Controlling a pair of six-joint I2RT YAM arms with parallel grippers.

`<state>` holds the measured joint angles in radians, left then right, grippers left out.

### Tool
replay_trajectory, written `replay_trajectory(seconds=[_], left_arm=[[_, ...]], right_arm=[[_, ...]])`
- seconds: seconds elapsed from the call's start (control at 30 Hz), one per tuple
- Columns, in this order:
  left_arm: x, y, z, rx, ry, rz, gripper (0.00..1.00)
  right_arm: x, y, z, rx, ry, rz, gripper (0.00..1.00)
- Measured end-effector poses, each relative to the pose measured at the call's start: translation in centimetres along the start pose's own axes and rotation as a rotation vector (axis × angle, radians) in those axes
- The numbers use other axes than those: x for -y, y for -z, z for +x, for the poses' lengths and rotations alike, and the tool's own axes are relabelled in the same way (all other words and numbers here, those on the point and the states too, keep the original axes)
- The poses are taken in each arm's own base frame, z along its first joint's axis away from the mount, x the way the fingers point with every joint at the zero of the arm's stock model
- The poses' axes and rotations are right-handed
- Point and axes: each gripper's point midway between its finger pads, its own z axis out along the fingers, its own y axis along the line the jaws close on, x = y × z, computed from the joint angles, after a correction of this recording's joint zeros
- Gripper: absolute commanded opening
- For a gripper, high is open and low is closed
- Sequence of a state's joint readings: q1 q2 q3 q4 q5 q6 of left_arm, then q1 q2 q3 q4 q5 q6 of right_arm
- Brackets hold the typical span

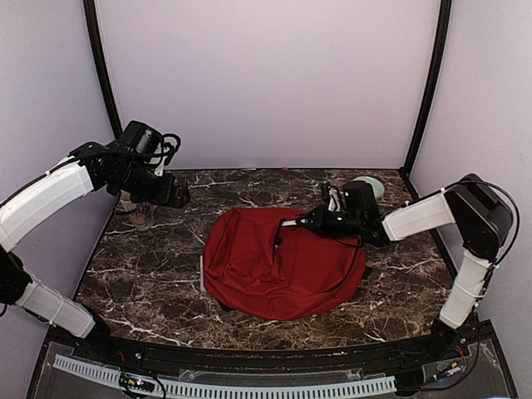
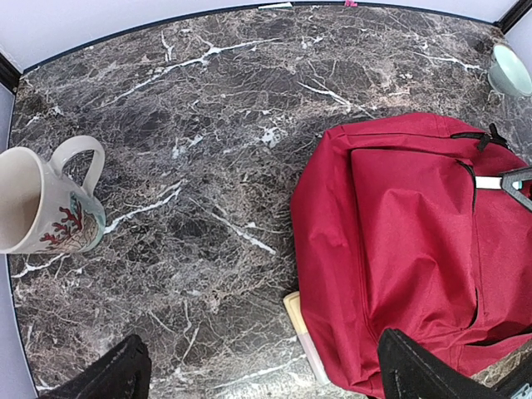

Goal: Pack the student bag
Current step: Place the pen in the upper front pocket of the bag.

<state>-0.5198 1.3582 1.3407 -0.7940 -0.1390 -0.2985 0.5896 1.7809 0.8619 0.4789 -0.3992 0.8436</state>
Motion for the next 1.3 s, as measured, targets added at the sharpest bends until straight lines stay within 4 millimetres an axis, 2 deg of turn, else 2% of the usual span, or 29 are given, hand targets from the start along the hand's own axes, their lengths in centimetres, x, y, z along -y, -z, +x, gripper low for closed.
replay_trajectory(seconds=[0.27,0.53,0.6,0.67,0.77,1.0,1.17,1.3], left_arm=[[-0.1,0.1,0.2,-0.005,0.000,-0.001,0.98],[-0.1,0.1,0.2,-0.005,0.000,-0.001,0.98],[-0.1,0.2,0.1,-0.004,0.000,0.000,0.98],[-0.1,0.2,0.1,-0.004,0.000,0.000,0.98],[0.0,0.2,0.1,-0.004,0.001,0.000,0.98],[0.3,0.1,0.1,-0.004,0.009,0.018,0.98],[0.6,-0.7,0.6,-0.028,0.032,0.031,0.96],[0.7,-2.1,2.1,-0.084,0.056,0.031,0.95]], right_arm=[[-1.0,-1.3,-0.1,-0.006,0.022,-0.047,0.00],[-1.4,-6.0,1.2,-0.067,0.035,-0.089,0.00],[-1.8,-6.8,1.7,-0.080,0.040,-0.098,0.04],[-2.2,-7.2,2.2,-0.093,0.045,-0.106,0.15],[-2.7,-7.2,2.9,-0.113,0.055,-0.120,0.30],[-2.5,-6.4,4.4,-0.208,0.113,-0.083,0.45],[-4.2,-4.3,3.5,-0.241,0.202,-0.042,0.51],[-6.2,-2.2,1.9,-0.223,0.282,-0.015,0.54]])
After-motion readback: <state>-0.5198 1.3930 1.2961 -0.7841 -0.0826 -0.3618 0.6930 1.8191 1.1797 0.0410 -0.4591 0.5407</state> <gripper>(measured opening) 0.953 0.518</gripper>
